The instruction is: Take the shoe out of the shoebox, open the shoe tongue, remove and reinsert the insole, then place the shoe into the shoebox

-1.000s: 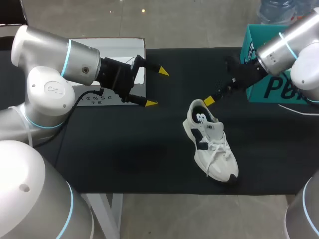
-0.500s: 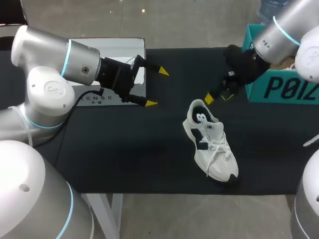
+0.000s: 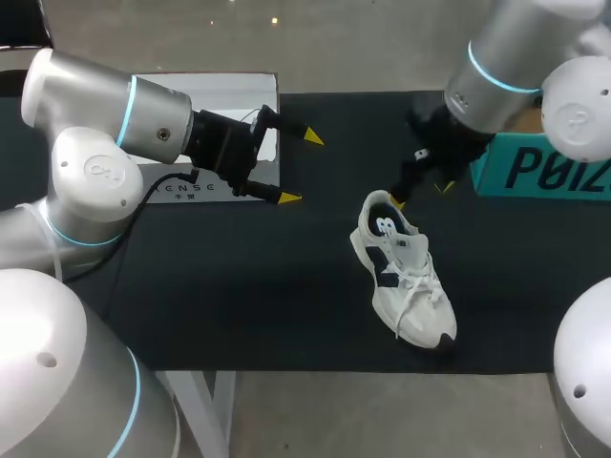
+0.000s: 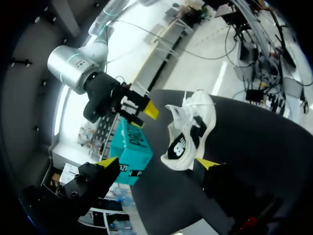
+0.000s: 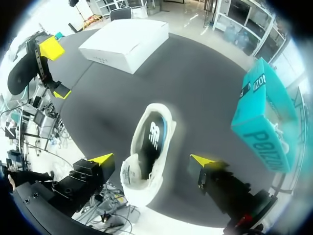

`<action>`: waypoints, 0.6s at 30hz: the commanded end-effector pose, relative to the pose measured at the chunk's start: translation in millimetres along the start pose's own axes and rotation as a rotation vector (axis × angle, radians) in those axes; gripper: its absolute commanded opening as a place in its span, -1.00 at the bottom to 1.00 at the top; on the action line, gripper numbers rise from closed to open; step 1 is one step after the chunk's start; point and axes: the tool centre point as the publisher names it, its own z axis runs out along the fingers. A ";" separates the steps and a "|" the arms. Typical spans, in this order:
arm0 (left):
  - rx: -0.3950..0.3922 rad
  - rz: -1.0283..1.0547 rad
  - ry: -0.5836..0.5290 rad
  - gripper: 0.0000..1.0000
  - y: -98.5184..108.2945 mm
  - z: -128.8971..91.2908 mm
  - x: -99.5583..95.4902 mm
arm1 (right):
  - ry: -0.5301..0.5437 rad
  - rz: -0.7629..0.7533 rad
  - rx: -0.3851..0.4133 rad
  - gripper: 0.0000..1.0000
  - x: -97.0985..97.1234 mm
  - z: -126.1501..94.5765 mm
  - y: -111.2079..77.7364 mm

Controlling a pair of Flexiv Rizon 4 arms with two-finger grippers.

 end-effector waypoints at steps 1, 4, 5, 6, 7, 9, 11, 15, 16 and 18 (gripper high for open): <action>-0.001 0.001 0.002 1.00 -0.2 -0.5 0.1 | -0.051 0.002 0.002 1.00 2.7 0.7 0.9; -0.001 0.001 0.002 1.00 -0.2 -0.5 0.1 | -0.054 0.002 0.014 1.00 0.2 -1.4 -1.3; -0.001 0.001 0.002 1.00 -0.2 -0.5 0.1 | -0.059 -0.004 0.019 1.00 -0.4 -1.6 -2.2; -0.001 0.001 0.002 1.00 -0.2 -0.5 0.1 | -0.066 0.000 0.022 1.00 -1.1 -2.0 -3.4; -0.001 0.001 0.002 1.00 -0.2 -0.5 0.1 | -0.072 0.007 0.052 0.82 -2.0 -0.6 -4.3; -0.001 0.001 0.002 1.00 -0.2 -0.5 0.1 | -0.079 0.012 0.069 -0.41 -1.2 3.2 -4.7; -0.001 0.001 0.002 1.00 -0.2 -0.5 0.1 | -0.076 0.023 0.094 -1.00 1.2 8.4 -3.9; -0.001 0.001 0.002 1.00 -0.2 -0.5 0.1 | -0.094 0.029 0.125 -1.00 4.8 20.9 -3.0; -0.001 0.001 0.002 1.00 -0.2 -0.5 0.1 | -0.092 0.033 0.126 -1.00 5.1 24.6 -2.4; -0.001 0.001 0.002 1.00 -0.2 -0.5 0.1 | -0.090 0.037 0.135 -1.00 6.4 32.0 0.3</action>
